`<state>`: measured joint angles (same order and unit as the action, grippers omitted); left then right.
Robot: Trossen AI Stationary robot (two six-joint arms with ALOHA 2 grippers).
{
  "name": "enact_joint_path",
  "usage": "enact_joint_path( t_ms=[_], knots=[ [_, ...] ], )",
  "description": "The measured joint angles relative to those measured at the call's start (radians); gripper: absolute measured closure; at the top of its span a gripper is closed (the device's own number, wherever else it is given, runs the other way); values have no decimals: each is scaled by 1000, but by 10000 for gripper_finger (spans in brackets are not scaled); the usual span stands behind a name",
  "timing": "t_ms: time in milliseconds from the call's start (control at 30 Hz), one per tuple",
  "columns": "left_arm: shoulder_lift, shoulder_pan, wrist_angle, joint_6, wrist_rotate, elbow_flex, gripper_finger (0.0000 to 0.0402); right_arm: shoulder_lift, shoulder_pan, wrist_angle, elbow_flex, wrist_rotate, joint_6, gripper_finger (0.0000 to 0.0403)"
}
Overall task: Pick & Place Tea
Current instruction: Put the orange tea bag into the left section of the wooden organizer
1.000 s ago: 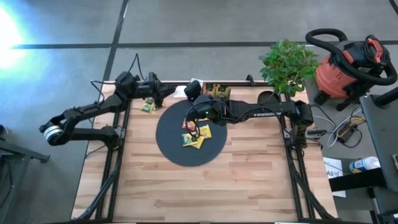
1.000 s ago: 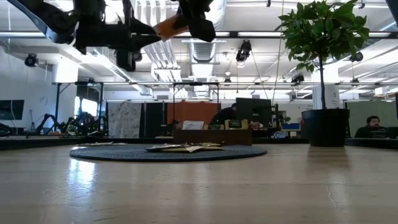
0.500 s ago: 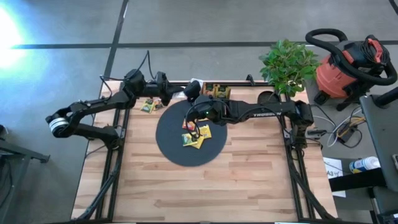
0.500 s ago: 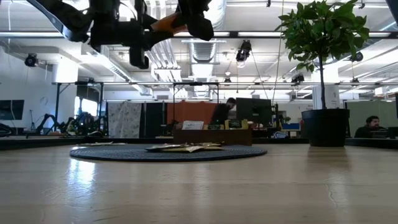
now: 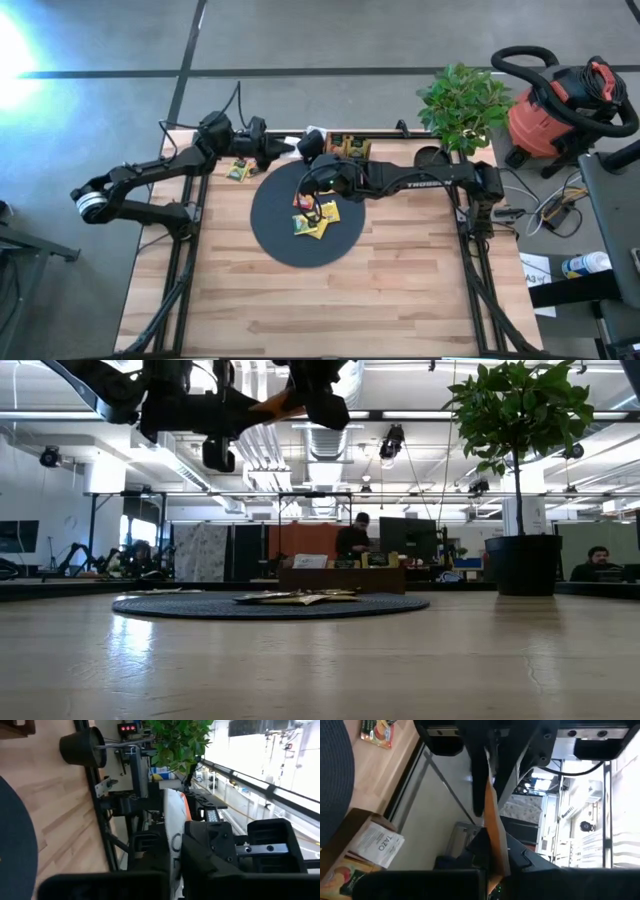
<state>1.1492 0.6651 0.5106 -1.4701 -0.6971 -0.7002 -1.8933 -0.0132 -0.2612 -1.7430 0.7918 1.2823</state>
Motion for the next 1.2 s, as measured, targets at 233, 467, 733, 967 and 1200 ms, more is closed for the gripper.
enact_joint_path(
  t_ms=[233, 467, 733, 967, 1200],
  knots=[
    [-1, 0, -13, 28, 7, 0, 399, 0, -1, -2, 1, -6, -59, 390],
    [0, 5, -23, 39, 20, 0, 400, 0, -1, -44, 1, -31, -200, 346],
    [-1, 31, -28, 114, 28, 0, 400, 12, 2, -243, 1, -64, -440, 255],
    [-6, 31, -271, 455, -49, 0, 401, 90, -47, -444, 1, -333, -873, 229],
    [-6, -117, -522, 830, 10, -17, 401, 136, -239, -470, 1, -883, -1229, 246]
  ],
)
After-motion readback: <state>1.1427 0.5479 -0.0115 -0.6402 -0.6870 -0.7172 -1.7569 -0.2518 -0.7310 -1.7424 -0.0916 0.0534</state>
